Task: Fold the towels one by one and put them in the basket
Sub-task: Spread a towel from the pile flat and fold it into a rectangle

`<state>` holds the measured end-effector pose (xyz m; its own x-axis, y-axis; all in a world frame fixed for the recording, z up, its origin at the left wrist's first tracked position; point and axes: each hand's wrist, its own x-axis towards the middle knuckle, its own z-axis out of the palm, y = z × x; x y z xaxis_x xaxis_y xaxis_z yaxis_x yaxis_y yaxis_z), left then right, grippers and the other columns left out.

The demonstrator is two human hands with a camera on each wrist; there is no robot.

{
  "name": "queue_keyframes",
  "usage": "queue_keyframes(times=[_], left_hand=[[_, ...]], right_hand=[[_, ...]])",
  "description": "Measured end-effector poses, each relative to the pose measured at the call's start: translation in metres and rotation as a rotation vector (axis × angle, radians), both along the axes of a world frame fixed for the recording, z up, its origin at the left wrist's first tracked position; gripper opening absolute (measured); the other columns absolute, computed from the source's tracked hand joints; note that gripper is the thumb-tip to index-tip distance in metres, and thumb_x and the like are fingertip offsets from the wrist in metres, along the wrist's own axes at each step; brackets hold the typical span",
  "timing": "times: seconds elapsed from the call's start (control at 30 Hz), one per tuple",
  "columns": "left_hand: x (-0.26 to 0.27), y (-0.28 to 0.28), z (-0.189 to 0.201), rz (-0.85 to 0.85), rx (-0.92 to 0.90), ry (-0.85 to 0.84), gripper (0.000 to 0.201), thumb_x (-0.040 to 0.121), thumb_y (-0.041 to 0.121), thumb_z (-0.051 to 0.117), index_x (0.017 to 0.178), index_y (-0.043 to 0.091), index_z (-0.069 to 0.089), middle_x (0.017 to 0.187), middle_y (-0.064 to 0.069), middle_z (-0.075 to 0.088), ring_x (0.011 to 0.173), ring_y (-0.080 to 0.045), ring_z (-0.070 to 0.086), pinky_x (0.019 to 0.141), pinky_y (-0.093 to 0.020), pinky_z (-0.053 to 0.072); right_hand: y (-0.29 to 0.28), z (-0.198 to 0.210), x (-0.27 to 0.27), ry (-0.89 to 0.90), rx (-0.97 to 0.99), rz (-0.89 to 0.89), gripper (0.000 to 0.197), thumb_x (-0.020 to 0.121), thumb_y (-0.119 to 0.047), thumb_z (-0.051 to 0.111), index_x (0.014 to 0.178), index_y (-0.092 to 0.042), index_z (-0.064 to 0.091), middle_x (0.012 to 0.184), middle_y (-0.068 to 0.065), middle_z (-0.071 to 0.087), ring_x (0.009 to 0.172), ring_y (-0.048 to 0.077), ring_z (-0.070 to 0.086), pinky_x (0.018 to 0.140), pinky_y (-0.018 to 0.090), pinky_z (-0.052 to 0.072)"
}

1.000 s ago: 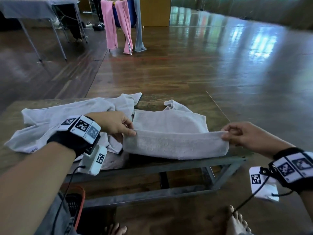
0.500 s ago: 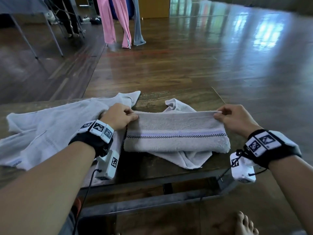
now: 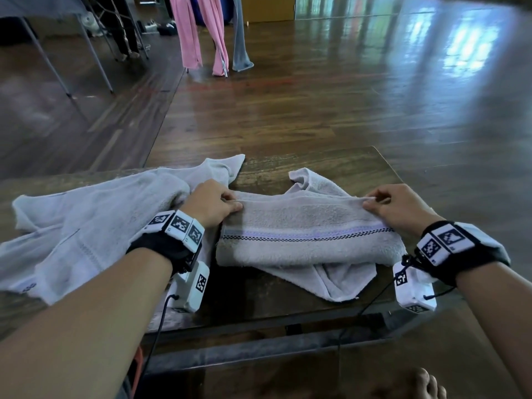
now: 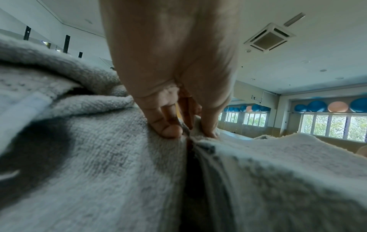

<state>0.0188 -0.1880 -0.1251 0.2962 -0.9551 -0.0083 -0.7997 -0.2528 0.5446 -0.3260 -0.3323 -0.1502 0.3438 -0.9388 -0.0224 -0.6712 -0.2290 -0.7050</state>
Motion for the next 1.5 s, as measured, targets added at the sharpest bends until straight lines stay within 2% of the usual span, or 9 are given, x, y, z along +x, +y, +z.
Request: queue_keyframes(times=[0.33,0.5,0.67,0.8,0.93,1.1,1.27,1.4,1.5], left_hand=[[-0.005,0.009,0.035,0.009,-0.194,-0.04,0.011,0.081,0.024,0.079,0.078,0.014,0.079,0.066,0.007,0.065,0.062,-0.01,0.056,0.065,-0.025,0.04],[-0.016,0.018,0.08,0.019,-0.476,0.01,0.018,0.081,0.019,0.079,0.096,0.011,0.077,0.085,-0.004,0.073,0.063,-0.013,0.059,0.063,-0.031,0.053],[-0.027,0.04,0.114,-0.038,-0.729,0.072,0.022,0.076,0.019,0.082,0.097,0.016,0.075,0.09,0.007,0.07,0.076,-0.003,0.059,0.072,-0.012,0.051],[-0.03,0.06,0.094,-0.196,-0.456,0.047,0.026,0.074,0.01,0.083,0.095,0.018,0.069,0.091,0.0,0.069,0.078,-0.015,0.063,0.072,-0.027,0.055],[-0.029,0.067,0.051,-0.277,0.099,-0.001,0.036,0.07,0.013,0.087,0.099,0.02,0.066,0.088,-0.004,0.066,0.07,-0.006,0.058,0.068,-0.016,0.048],[-0.031,0.064,0.028,-0.072,0.241,-0.052,0.036,0.088,0.036,0.07,0.094,0.0,0.07,0.084,-0.017,0.072,0.073,-0.035,0.07,0.062,-0.037,0.059],[-0.044,0.061,0.024,0.056,0.305,-0.14,0.055,0.089,0.046,0.066,0.057,0.002,0.053,0.057,-0.013,0.057,0.069,-0.035,0.067,0.075,-0.046,0.056],[-0.049,0.055,0.026,0.098,0.292,-0.05,0.037,0.085,0.032,0.074,0.073,-0.003,0.068,0.071,-0.019,0.069,0.07,-0.035,0.071,0.068,-0.044,0.062],[-0.045,0.049,0.03,0.113,0.249,0.017,0.022,0.083,0.018,0.076,0.073,-0.001,0.073,0.062,-0.015,0.071,0.056,-0.026,0.069,0.06,-0.035,0.06]], right_hand=[[0.009,0.031,-0.015,-0.074,-0.169,-0.032,0.018,0.087,-0.022,0.078,0.077,-0.034,0.069,0.084,-0.004,0.07,0.08,0.013,0.064,0.073,0.028,0.048],[0.012,0.073,-0.023,-0.239,-0.434,-0.153,0.012,0.084,-0.024,0.079,0.08,-0.033,0.072,0.071,-0.023,0.062,0.061,-0.017,0.059,0.055,0.003,0.042],[0.045,0.115,-0.04,-0.577,-0.575,-0.132,0.023,0.085,-0.022,0.075,0.079,-0.045,0.071,0.074,-0.022,0.072,0.069,0.004,0.073,0.063,0.017,0.057],[0.075,0.084,-0.062,-0.363,-0.408,0.02,0.026,0.084,-0.012,0.079,0.082,-0.037,0.071,0.079,-0.012,0.076,0.069,-0.005,0.068,0.066,0.009,0.051],[0.096,0.038,-0.08,0.129,-0.105,0.175,0.027,0.076,-0.02,0.087,0.092,-0.03,0.068,0.093,-0.001,0.073,0.085,0.013,0.069,0.087,0.034,0.055],[0.101,0.007,-0.069,0.202,-0.124,-0.013,0.021,0.089,-0.037,0.073,0.097,-0.021,0.063,0.089,-0.009,0.064,0.084,0.006,0.059,0.076,0.023,0.039],[0.103,-0.003,-0.05,0.261,-0.093,-0.116,0.023,0.095,-0.035,0.064,0.085,-0.014,0.063,0.083,0.001,0.064,0.088,0.025,0.06,0.074,0.032,0.037],[0.096,0.001,-0.05,0.239,-0.026,-0.189,0.014,0.09,-0.029,0.071,0.09,-0.02,0.059,0.101,0.004,0.062,0.089,0.018,0.048,0.081,0.03,0.033],[0.089,0.011,-0.052,0.218,-0.012,-0.188,0.012,0.085,-0.023,0.073,0.093,-0.022,0.063,0.105,0.003,0.065,0.093,0.018,0.053,0.079,0.03,0.04]])
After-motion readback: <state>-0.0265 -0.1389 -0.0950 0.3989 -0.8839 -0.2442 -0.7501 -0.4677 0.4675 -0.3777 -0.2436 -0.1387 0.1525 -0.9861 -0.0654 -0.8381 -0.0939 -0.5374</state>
